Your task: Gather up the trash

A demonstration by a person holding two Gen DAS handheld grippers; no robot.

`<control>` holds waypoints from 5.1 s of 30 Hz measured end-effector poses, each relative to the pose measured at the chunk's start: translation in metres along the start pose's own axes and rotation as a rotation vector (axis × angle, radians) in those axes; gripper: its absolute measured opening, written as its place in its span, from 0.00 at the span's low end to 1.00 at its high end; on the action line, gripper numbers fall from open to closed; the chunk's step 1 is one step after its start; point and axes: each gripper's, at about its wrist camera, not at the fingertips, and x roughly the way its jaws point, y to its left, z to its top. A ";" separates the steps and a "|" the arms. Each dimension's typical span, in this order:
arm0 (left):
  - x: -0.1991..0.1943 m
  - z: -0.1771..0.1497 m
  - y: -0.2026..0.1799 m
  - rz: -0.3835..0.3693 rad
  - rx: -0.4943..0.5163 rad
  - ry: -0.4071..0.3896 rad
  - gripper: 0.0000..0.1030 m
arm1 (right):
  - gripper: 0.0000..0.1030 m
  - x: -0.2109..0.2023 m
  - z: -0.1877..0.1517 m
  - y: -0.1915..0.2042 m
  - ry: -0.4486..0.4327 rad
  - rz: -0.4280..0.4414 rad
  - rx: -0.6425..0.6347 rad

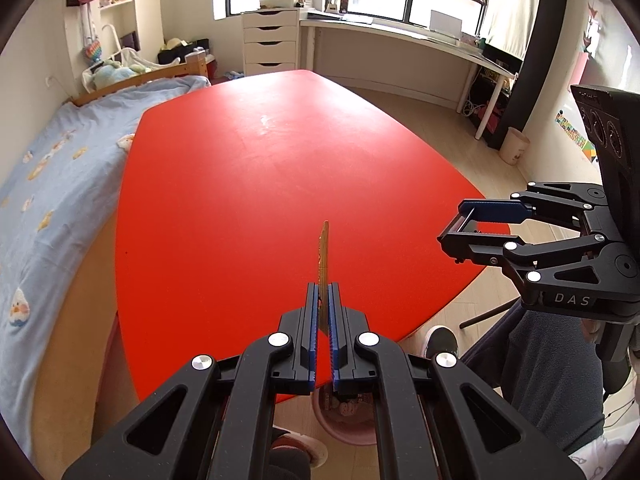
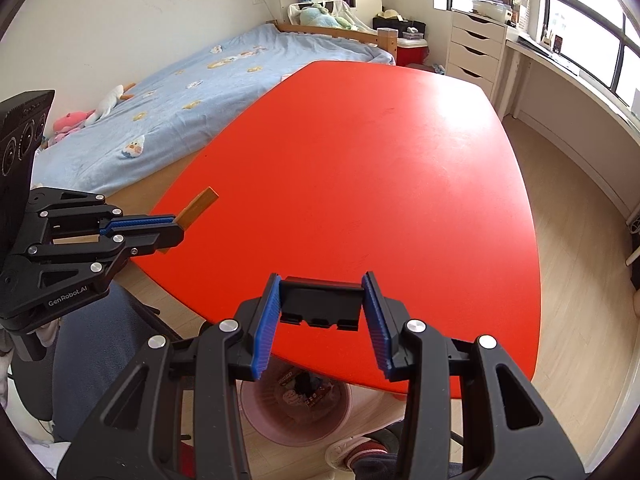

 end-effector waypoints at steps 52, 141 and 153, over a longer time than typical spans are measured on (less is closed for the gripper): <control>-0.017 -0.068 -0.008 -0.053 -0.123 0.043 0.93 | 0.97 -0.037 -0.082 0.005 0.022 0.058 0.105; -0.028 0.015 0.026 -0.016 -0.137 -0.125 0.94 | 0.97 -0.039 0.018 -0.016 -0.130 0.019 0.081; -0.028 0.016 0.024 -0.016 -0.135 -0.122 0.94 | 0.97 -0.039 0.018 -0.017 -0.129 0.016 0.080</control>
